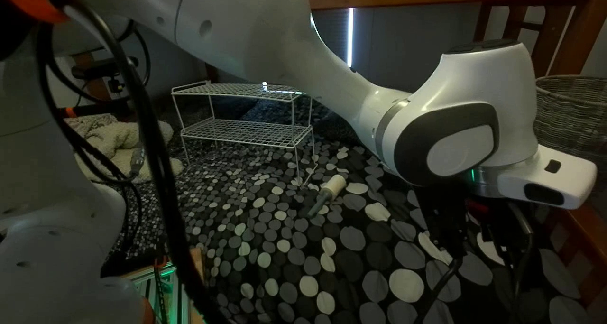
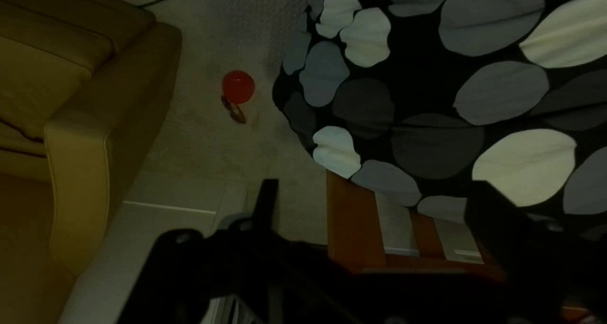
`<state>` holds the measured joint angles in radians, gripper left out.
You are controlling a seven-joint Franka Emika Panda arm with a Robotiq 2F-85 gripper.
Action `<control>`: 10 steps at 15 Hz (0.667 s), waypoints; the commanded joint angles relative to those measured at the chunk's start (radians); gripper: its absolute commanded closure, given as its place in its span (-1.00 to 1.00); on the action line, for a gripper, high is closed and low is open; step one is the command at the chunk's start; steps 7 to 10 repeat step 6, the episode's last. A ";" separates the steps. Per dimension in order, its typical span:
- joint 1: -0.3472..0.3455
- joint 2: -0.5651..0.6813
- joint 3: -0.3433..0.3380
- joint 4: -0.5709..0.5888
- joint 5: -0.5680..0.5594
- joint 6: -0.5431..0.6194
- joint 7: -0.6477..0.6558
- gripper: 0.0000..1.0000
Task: Pull the cover over right corner of the bed
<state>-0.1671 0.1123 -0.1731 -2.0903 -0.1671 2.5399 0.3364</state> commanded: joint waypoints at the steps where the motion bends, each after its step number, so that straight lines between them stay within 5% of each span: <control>1: 0.007 -0.008 -0.010 -0.002 0.008 -0.002 -0.015 -1.00; 10: 0.004 -0.017 -0.012 -0.006 0.008 -0.002 -0.024 -1.00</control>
